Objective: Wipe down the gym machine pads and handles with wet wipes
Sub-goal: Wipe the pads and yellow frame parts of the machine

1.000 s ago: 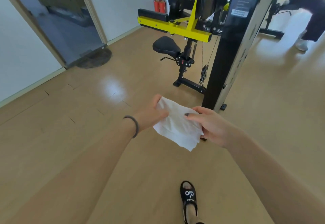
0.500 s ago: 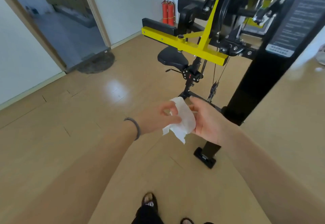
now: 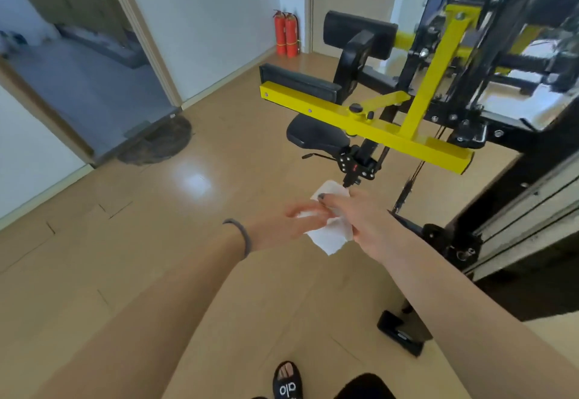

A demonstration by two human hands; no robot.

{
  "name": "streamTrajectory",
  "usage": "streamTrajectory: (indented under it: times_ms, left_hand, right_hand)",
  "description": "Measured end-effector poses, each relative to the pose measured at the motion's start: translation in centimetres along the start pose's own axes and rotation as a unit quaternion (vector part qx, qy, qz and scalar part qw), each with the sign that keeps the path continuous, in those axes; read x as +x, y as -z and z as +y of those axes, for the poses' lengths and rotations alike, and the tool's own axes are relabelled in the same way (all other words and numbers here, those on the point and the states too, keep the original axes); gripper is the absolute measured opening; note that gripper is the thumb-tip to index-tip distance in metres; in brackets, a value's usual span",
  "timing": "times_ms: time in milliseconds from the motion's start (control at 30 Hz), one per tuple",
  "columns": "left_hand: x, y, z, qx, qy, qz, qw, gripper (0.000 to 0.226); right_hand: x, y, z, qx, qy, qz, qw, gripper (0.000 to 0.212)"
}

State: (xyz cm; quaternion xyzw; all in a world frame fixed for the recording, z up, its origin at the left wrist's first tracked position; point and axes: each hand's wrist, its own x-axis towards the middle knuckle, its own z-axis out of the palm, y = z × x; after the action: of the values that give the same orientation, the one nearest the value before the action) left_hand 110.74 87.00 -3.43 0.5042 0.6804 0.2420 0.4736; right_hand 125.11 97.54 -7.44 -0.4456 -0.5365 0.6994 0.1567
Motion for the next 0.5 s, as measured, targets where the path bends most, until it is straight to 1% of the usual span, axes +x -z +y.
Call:
streamTrajectory:
  times_ms: [67,133,200,300,333,433,500]
  left_hand:
    - [2.1,2.8,-0.5,-0.043,0.010,0.011,0.999,0.027]
    - [4.5,5.3,-0.8,-0.049,-0.009,0.014,0.999,0.028]
    - [7.2,7.5,-1.1,-0.070,-0.013,0.031,0.997,0.026]
    - [12.1,10.3,-1.2,-0.134,0.003,0.063,0.989,0.021]
    - [13.8,11.2,-1.2,-0.130,0.002,0.067,0.989,0.022]
    - [18.9,14.2,-0.6,-0.080,0.005,0.052,0.995,0.030]
    - [22.1,16.3,0.1,-0.067,0.010,0.040,0.997,0.033]
  right_hand:
    - [2.7,-0.5,-1.5,0.031,0.003,0.013,0.999,0.045]
    - [5.5,-0.6,-2.9,0.058,0.010,0.051,0.997,0.021]
    - [8.5,-0.4,-4.2,0.089,0.011,0.068,0.994,0.010]
    - [13.3,0.2,-6.0,0.108,0.008,0.089,0.990,0.005]
    - [15.1,0.4,-6.6,0.117,0.006,0.100,0.988,0.005]
    - [20.6,1.4,-8.8,0.146,0.001,0.126,0.981,0.021]
    - [24.2,2.3,-10.3,0.158,0.004,0.130,0.979,0.026]
